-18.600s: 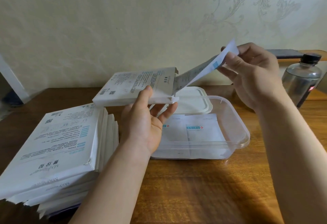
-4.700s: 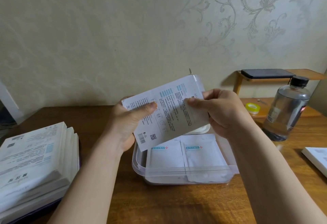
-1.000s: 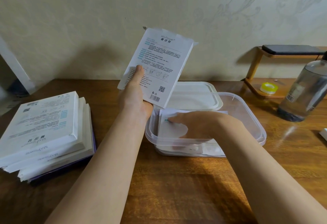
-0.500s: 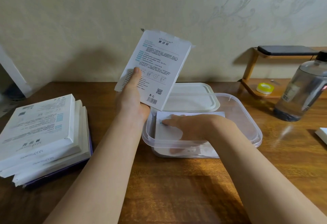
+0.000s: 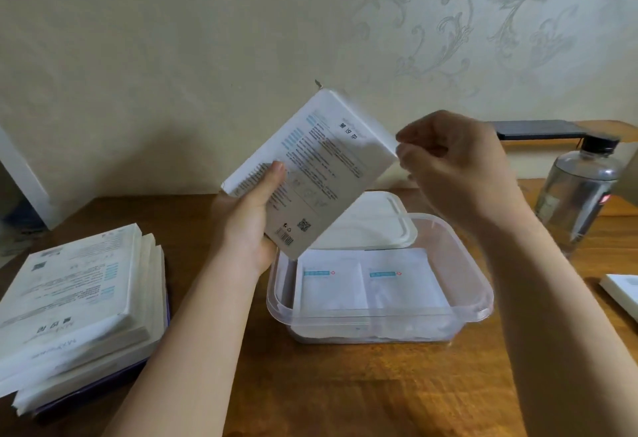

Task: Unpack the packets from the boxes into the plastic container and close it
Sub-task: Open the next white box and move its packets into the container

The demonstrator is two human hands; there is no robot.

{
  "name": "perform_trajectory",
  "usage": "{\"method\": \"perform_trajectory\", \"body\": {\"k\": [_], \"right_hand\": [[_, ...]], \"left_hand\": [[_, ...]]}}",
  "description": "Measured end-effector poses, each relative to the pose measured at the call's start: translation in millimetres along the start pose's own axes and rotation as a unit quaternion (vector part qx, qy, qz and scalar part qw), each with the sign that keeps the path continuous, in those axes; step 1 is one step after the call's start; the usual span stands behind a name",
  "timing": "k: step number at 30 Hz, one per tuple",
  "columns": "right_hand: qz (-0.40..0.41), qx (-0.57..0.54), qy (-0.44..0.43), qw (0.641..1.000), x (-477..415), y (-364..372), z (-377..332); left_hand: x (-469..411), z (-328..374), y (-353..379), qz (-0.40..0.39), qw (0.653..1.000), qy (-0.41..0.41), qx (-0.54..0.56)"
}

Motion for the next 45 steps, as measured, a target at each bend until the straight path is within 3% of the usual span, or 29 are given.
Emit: {"method": "perform_trajectory", "body": {"k": [5, 9, 15, 23, 33, 40, 45], "right_hand": [[0.004, -0.052, 0.073, 0.996, -3, -3, 11], [-0.041, -0.107, 0.133, 0.985, -5, -4, 16], [-0.075, -0.108, 0.147, 0.980, -6, -5, 22], [-0.187, -0.112, 0.180, 0.959, -1, 2, 26], [-0.144, -0.042, 0.149, 0.977, -2, 5, 28], [-0.079, -0.116, 0.169, 0.976, -4, 8, 28], [-0.129, -0.141, 0.187, 0.964, -3, 11, 32]], "left_hand": [[5, -1, 9, -0.087, 0.995, 0.016, -0.054], [4, -5, 8, -0.134, 0.988, 0.013, -0.081], [3, -7, 7, -0.150, 0.984, 0.025, -0.090], [2, -11, 8, -0.148, 0.983, 0.020, -0.109], [4, -9, 7, -0.144, 0.982, 0.022, -0.118], [6, -11, 10, -0.175, 0.979, -0.003, -0.102], [5, -11, 9, -0.170, 0.981, -0.011, -0.095]]}}
Point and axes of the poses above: each hand's wrist, its own x-axis away from the middle knuckle, its own y-axis out of the palm, z = x × y, the point moved 3 cm from there along -x, towards the middle knuckle, and after that the axes turned 6 degrees about x, right-handed, at the moved point
